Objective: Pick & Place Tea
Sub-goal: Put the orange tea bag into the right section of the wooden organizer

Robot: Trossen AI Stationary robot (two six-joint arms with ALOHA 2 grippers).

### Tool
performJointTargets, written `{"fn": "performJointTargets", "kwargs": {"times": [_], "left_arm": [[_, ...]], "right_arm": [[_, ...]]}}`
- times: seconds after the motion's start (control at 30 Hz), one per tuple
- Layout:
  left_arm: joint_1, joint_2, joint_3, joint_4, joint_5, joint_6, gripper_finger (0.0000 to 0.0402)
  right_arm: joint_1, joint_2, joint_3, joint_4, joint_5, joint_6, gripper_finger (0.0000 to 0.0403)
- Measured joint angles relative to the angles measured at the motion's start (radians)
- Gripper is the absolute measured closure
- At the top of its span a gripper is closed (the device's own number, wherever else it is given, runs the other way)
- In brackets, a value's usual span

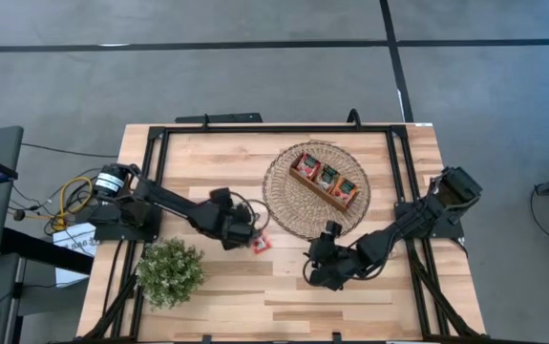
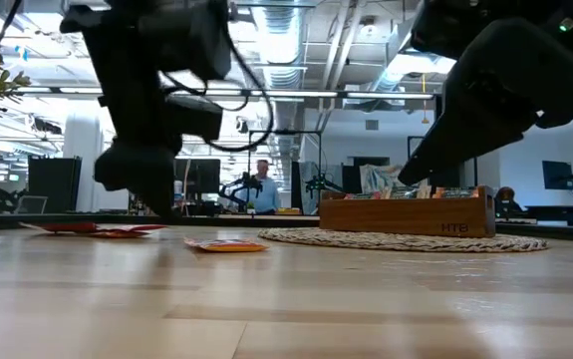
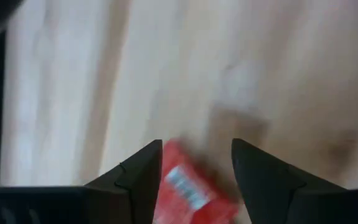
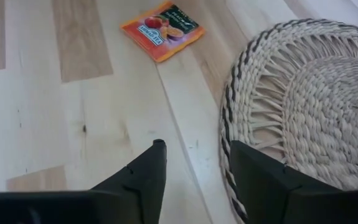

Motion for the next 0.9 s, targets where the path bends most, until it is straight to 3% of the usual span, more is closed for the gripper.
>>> {"fn": "performJointTargets", "kwargs": {"times": [0.2,0.33,0.43,0.6,0.73,0.9], "left_arm": [[0.010,0.000,-0.010,-0.217,-0.024,-0.199,0.0179],[-0.030,-0.021,-0.027,-0.220,0.037,-0.230,0.0162],[-0.064,-0.045,-0.047,-0.121,0.105,-0.231,0.0157],[-0.095,-0.060,-0.077,0.165,0.181,-0.212,0.0156],[-0.080,-0.054,-0.136,0.421,0.301,-0.208,0.0160],[-0.050,-0.053,-0.213,0.646,0.309,-0.232,0.0175]], "right_arm": [[0.006,-0.012,0.000,-0.003,-0.001,0.003,0.0253],[0.009,-0.013,0.000,-0.001,-0.001,0.003,0.0262],[0.008,-0.013,0.000,0.002,-0.001,0.003,0.0268],[0.008,-0.013,0.000,0.003,-0.001,0.003,0.0274],[0.008,-0.014,0.000,0.007,-0.002,0.003,0.0275],[0.008,-0.014,0.000,0.008,-0.002,0.003,0.0275]]}}
